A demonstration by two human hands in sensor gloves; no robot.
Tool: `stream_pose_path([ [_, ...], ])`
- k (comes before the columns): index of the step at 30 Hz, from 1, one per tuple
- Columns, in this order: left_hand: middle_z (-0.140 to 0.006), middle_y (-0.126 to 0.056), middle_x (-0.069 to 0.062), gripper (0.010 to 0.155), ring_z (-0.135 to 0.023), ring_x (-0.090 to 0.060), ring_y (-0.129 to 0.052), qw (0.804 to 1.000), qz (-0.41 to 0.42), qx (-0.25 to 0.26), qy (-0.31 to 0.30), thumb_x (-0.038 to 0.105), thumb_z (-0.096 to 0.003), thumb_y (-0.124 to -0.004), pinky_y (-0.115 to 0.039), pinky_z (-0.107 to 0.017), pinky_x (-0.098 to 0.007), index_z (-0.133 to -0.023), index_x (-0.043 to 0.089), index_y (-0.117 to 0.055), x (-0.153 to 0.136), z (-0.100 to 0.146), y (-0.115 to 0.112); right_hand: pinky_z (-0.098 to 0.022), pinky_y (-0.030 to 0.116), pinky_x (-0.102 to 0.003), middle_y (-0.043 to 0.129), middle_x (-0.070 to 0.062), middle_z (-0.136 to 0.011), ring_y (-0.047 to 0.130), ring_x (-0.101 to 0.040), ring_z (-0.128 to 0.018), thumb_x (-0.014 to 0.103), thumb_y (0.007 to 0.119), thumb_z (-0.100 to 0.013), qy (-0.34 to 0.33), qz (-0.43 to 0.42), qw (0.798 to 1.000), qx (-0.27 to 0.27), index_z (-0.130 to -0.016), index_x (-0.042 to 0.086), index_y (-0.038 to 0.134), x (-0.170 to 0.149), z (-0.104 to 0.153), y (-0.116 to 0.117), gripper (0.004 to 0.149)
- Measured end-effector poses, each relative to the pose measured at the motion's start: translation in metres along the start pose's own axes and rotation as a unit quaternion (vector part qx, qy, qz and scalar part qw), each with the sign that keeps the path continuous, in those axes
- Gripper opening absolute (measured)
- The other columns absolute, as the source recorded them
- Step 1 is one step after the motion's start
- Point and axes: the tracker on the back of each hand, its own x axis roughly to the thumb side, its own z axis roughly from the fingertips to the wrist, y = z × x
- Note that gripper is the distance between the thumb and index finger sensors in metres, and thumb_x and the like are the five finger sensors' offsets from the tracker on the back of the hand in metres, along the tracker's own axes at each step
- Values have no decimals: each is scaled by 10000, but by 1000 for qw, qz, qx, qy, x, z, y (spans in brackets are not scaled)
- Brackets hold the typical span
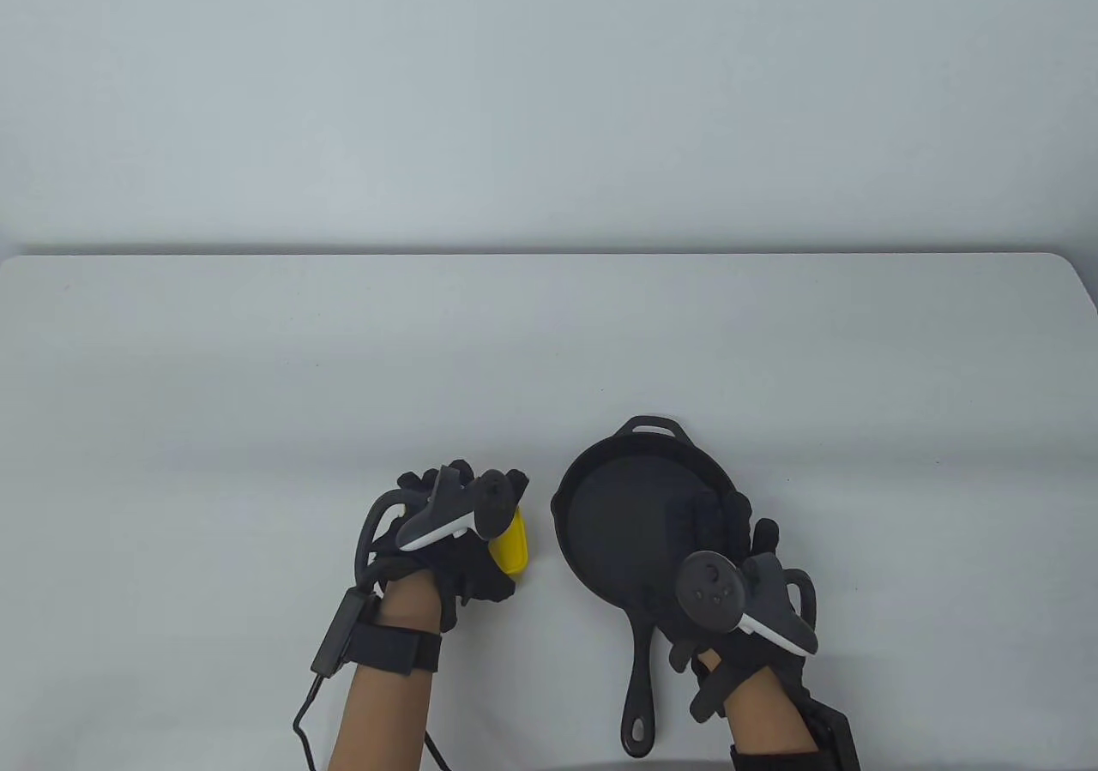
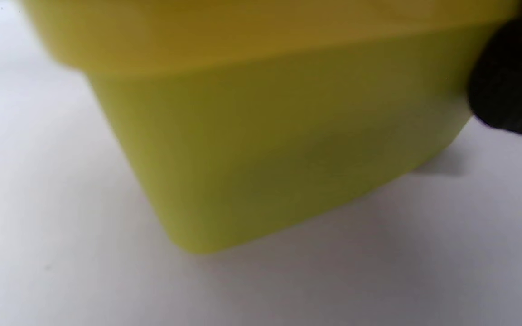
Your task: Sprinkle coffee beans onto the frying pan
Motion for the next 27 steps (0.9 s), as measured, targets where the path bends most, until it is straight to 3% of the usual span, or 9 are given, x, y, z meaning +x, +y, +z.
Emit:
stream_pose_path([
  [5, -1155, -288, -218, 1193, -1028, -481, -509, 997, -30, 45, -48, 845, -126, -875, -394, -811, -689, -1018, 550, -140, 25, 29, 31, -591, 544, -697, 202, -283, -1103, 496, -631, -947, 691, 594, -562, -22, -144, 982, -118, -1103, 50, 192, 0, 3, -8, 930],
  [8, -1157, -294, -225, 1191, -1030, -484, -514, 993, -32, 71, -84, 853, -132, -865, -402, -810, -691, -1026, 540, -142, 45, 50, 54, -388, 873, -516, 84, -325, -1060, 671, -651, -844, 732, 537, -573, -28, -269, 954, -130, -1070, 58, 43, -2, 5, -6, 973],
  [12, -1158, -302, -234, 1197, -1028, -490, -525, 987, -7, 98, -126, 855, -135, -864, -408, -807, -694, -1035, 531, -146, 73, 72, 76, -349, 854, -551, -189, -299, -947, 552, -723, -832, 772, 580, -564, -69, -550, 832, -32, -934, 185, -189, 5, 2, 13, 1036],
  [14, -1159, -307, -238, 1196, -1027, -494, -527, 983, 10, 109, -145, 855, -138, -865, -411, -805, -696, -1039, 527, -150, 83, 80, 82, -392, 813, -581, -268, -272, -892, 464, -744, -842, 775, 581, -577, -92, -598, 796, 16, -890, 204, -245, 12, 0, 18, 1052],
  [17, -1161, -308, -248, 1194, -1031, -502, -524, 979, 32, 111, -171, 855, -151, -866, -412, -801, -701, -1046, 514, -152, 98, 87, 84, -489, 820, -513, -287, -285, -855, 554, -673, -874, 701, 580, -620, -133, -603, 786, 30, -868, 194, -279, 21, -5, 23, 1029],
  [19, -1166, -285, -241, 1188, -1048, -509, -497, 981, 17, 115, -157, 845, -162, -868, -386, -803, -705, -1046, 501, -152, 101, 90, 80, -490, 823, -514, -267, -284, -874, 720, -576, -790, 513, 615, -641, -129, -639, 757, 50, -896, 201, -248, 22, -6, 27, 952],
  [23, -1192, -150, -156, 1172, -1138, -494, -259, 973, 78, 148, -161, 871, -225, -777, -267, -788, -694, -1035, 439, -49, 93, 99, 67, -459, 839, -509, -189, -293, -939, 751, -569, -756, 462, 576, -645, -102, -657, 746, 36, -972, 217, -175, 18, -5, 30, 855],
  [25, -1188, -91, -124, 1150, -1131, -493, -179, 953, 171, 189, -164, 905, -225, -716, -235, -783, -694, -1054, 439, -70, 77, 105, 56, -450, 836, -513, -173, -284, -958, 750, -574, -748, 456, 577, -644, -96, -662, 743, 28, -1015, 227, -122, 15, -5, 29, 823],
  [27, -1202, -68, -91, 1112, -1137, -481, -136, 914, 283, 236, -168, 920, -262, -662, -195, -779, -695, -1078, 444, -76, 59, 110, 44, -449, 846, -499, -155, -295, -965, 759, -564, -747, 461, 563, -647, -88, -656, 749, 19, -1041, 212, -70, 11, -4, 30, 786],
])
